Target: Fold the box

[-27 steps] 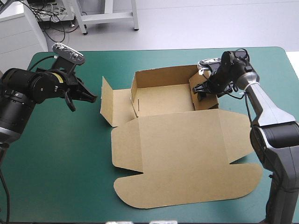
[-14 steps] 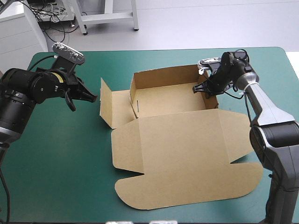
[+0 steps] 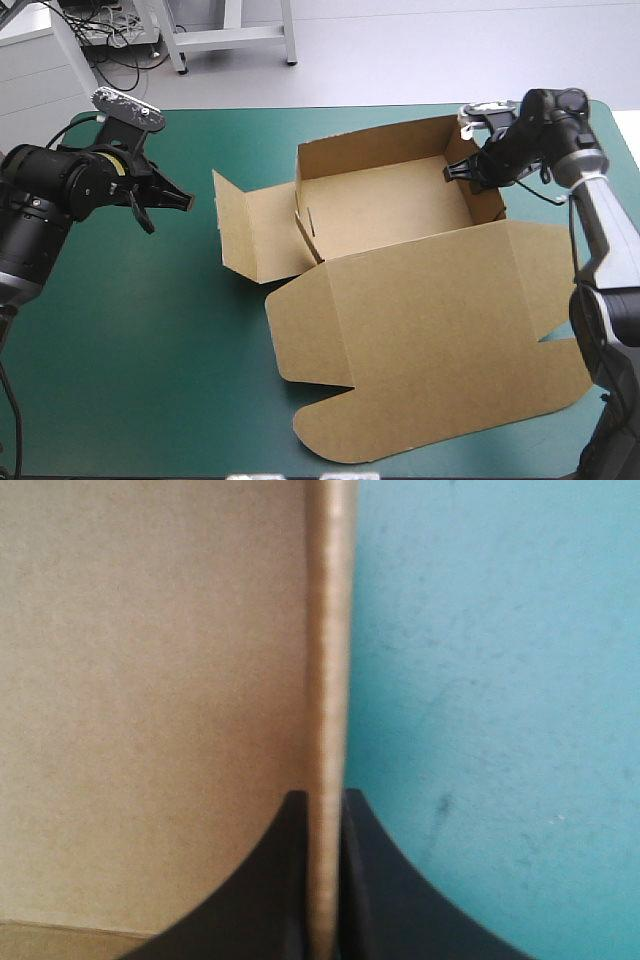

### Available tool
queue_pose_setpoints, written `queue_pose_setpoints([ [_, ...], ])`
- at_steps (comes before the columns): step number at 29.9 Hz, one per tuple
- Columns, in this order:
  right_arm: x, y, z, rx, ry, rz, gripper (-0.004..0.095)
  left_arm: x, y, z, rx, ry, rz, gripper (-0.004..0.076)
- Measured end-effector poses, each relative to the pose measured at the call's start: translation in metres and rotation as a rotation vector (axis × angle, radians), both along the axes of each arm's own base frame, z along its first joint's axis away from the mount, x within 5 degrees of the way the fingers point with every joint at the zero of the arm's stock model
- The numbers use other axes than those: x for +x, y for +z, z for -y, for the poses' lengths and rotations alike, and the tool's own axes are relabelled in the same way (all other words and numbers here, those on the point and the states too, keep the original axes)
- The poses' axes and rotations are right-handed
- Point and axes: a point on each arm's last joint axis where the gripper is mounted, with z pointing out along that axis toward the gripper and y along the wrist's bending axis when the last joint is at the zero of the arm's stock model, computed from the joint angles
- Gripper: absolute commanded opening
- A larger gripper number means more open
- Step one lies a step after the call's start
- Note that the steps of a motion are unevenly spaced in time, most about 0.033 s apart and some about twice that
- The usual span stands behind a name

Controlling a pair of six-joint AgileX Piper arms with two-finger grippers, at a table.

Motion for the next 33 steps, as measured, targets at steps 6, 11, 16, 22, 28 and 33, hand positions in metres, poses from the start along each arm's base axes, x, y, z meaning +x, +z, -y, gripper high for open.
queue_pose_setpoints([
  [6,-0.040,0.071,0.037,0.102,-0.041,0.176,-0.0023,0.006,-0.004,-0.022,-0.044,0.038,-0.009,-0.0006],
  [11,-0.077,0.114,0.056,0.102,-0.077,0.301,-0.0023,0.013,-0.023,-0.051,-0.210,0.048,-0.041,-0.0006],
  [16,-0.102,0.140,0.054,0.111,-0.072,0.381,-0.0023,0.018,-0.051,-0.068,-0.431,0.030,-0.034,-0.0006],
  [22,-0.114,0.152,0.046,0.180,-0.035,0.422,-0.0023,0.019,-0.084,-0.054,-0.648,-0.078,-0.018,-0.0006],
  [28,-0.115,0.154,0.039,0.196,0.008,0.430,-0.0023,0.017,-0.093,-0.031,-0.840,-0.213,-0.003,-0.0006],
  [33,-0.116,0.154,0.021,0.201,0.074,0.426,-0.0021,0.014,-0.085,-0.014,-0.976,-0.325,0.001,-0.0006],
])
